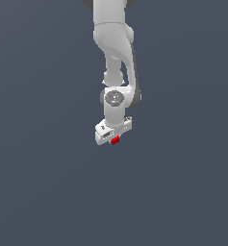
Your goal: Pick up the red cube and move it to a goal position.
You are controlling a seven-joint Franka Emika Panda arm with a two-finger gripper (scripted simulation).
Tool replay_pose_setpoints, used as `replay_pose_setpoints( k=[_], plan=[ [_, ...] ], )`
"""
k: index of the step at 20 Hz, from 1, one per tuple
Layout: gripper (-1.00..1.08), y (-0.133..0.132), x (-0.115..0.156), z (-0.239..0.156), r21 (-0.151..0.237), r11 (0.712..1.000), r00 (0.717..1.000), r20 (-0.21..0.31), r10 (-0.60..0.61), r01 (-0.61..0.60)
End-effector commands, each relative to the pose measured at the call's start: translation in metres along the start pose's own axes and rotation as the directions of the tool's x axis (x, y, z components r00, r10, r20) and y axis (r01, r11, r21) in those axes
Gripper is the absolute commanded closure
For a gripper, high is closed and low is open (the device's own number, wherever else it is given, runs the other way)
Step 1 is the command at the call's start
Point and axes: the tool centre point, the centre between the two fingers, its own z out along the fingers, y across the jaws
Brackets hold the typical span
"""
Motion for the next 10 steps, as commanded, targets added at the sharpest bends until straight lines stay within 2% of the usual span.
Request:
replay_pose_setpoints(
  k=[1, 10],
  plan=[
    [1.08, 0.008, 0.011, -0.001, 0.000, 1.000, 1.000, -0.001, 0.000, 0.000],
    [1.08, 0.041, 0.057, -0.003, 0.000, 1.000, 1.000, 0.000, 0.000, 0.000]
  ],
)
